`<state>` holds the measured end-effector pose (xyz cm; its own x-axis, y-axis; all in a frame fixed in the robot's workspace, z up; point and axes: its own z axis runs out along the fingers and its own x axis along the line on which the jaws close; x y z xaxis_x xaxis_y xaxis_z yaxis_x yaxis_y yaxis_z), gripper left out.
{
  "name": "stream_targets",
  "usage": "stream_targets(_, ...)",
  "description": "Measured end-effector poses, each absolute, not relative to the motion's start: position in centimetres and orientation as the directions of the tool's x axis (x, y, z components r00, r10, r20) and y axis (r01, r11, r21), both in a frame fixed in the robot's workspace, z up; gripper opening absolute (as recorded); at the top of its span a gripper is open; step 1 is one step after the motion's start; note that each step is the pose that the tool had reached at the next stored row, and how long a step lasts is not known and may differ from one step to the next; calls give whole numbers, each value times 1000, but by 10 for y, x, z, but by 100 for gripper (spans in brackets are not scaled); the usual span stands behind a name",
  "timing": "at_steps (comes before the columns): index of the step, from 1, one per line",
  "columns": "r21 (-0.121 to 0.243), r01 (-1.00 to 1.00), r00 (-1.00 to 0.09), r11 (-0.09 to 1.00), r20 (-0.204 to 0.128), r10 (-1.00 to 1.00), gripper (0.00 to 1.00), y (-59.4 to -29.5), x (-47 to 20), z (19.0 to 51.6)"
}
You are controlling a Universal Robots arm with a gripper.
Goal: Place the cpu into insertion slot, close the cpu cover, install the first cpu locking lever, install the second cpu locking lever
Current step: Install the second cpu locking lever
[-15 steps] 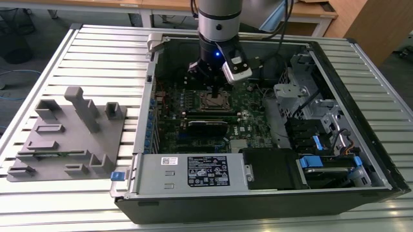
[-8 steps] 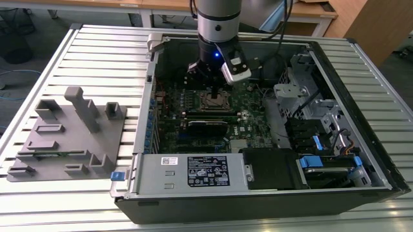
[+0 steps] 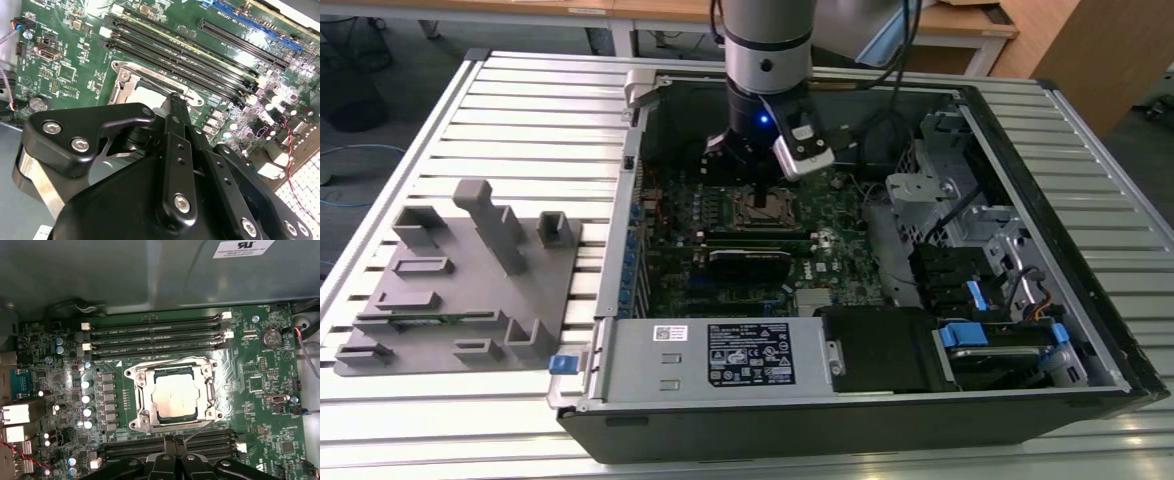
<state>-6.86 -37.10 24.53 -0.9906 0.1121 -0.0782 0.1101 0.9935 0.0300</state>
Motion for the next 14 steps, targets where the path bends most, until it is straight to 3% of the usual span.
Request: stream_targets(14, 30, 110, -991, 993, -78, 112, 11, -376, -73, 241)
